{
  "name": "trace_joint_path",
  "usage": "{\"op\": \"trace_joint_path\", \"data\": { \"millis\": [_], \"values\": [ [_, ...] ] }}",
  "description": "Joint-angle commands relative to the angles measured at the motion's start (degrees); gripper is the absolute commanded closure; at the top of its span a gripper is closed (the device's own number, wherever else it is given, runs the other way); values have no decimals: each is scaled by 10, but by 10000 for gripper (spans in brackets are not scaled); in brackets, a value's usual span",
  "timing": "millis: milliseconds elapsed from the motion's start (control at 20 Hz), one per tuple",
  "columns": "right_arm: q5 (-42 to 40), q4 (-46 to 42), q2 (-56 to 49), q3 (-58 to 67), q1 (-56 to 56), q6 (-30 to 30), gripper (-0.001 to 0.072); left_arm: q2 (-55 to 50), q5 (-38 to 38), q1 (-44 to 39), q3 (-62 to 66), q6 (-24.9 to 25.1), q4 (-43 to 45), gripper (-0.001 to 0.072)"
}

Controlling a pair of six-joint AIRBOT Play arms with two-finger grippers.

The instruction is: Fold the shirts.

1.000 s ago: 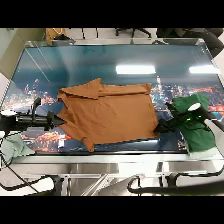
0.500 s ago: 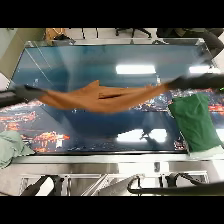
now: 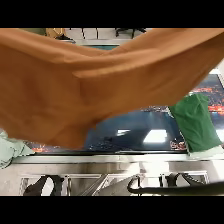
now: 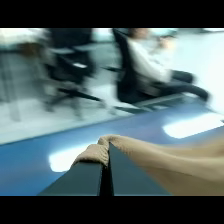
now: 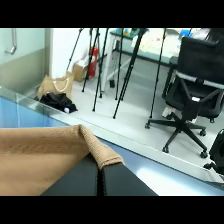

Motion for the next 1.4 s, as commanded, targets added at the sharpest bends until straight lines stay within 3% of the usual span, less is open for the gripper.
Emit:
{"op": "trace_joint_path", "data": {
  "millis": [0,100,450,700,850,1000,1150,1350],
  "values": [
    [49,46,-42,-8,-2,10,693,-47,-54,0,43,-19,68,693],
    [76,113,-98,-61,0,7,693,-106,-77,-18,8,-14,49,693],
    [31,115,-341,-210,35,-16,693,-339,13,-108,-193,61,54,693],
    [-104,166,-504,-200,80,-47,694,-510,121,-144,-172,71,54,693],
    [-100,169,-551,-163,82,-50,694,-581,103,-144,-99,65,54,693],
    [-95,113,-553,-163,82,-44,694,-614,74,-135,-70,48,61,693],
    [-59,28,-553,-164,84,-15,694,-618,56,-135,-70,-10,179,693],
    [-47,1,-554,-180,91,-14,694,-634,-9,-143,-70,-10,219,693]
  ]
}}
